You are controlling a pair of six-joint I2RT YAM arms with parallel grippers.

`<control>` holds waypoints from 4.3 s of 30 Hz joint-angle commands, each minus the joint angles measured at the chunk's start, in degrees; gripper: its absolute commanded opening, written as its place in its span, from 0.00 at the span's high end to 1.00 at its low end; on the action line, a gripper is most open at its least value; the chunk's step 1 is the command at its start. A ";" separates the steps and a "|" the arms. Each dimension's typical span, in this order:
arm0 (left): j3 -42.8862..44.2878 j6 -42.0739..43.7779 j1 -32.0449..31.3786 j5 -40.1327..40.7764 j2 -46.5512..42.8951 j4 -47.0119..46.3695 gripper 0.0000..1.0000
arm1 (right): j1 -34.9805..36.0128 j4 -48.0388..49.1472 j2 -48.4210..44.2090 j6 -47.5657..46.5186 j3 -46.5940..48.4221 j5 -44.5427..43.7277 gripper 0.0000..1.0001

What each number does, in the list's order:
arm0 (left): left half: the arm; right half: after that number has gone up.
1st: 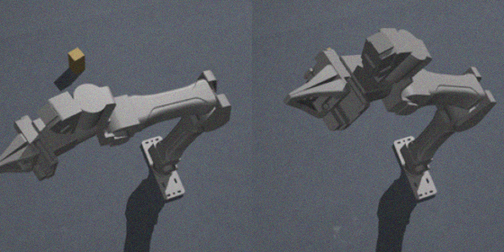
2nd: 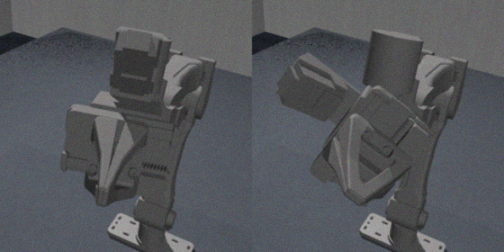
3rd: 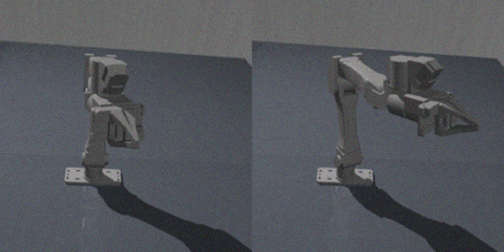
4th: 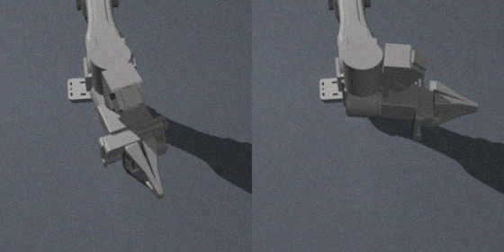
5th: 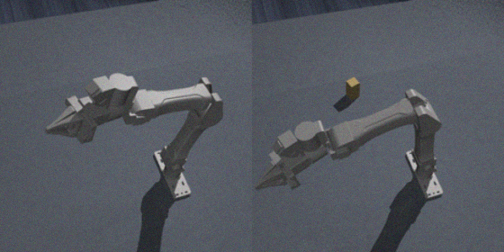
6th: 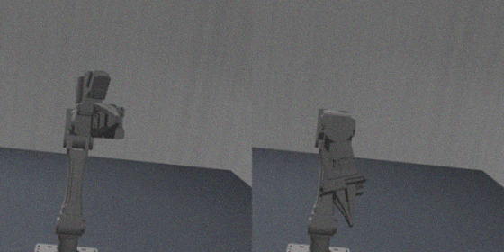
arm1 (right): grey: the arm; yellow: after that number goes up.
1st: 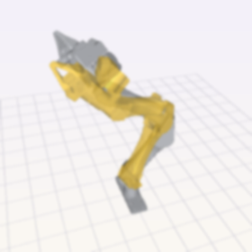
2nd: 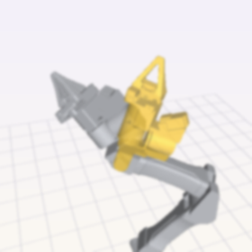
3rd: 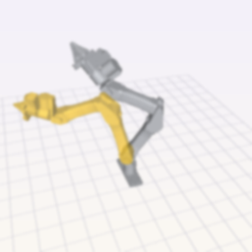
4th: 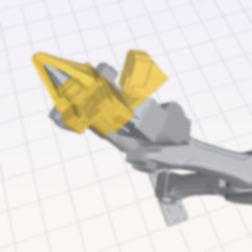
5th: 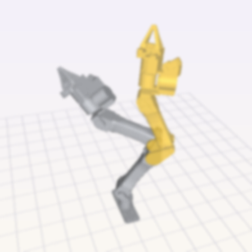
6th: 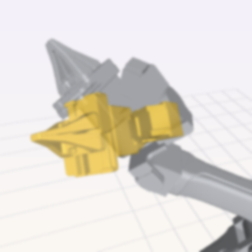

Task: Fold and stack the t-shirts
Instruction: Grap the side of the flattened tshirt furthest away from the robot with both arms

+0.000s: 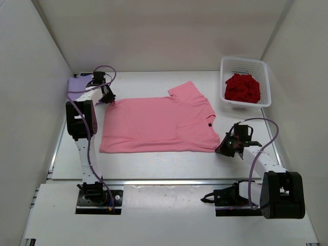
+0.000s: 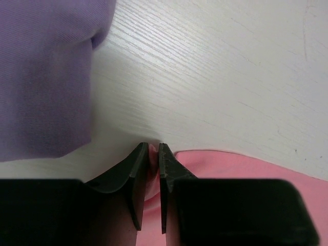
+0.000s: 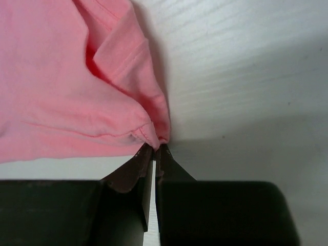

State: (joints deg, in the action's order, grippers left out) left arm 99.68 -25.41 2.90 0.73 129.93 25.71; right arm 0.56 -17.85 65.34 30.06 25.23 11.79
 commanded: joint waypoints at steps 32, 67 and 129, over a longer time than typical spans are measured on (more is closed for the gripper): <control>-8.36 -0.43 1.76 -0.56 -8.55 -4.62 0.62 | 6.56 8.09 32.95 -7.81 43.70 5.44 0.67; 9.31 4.75 -0.08 4.62 2.87 8.30 0.61 | 4.54 -8.60 89.70 -11.78 115.13 12.38 0.58; 7.38 7.22 -0.87 7.00 0.94 9.09 0.51 | 5.25 -24.61 77.22 -18.72 119.52 15.99 1.00</control>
State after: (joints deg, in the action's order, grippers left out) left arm 108.36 -19.18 2.26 6.61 134.04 33.43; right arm 6.28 -44.56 142.56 11.00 141.86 26.87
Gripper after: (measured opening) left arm 0.483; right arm 0.005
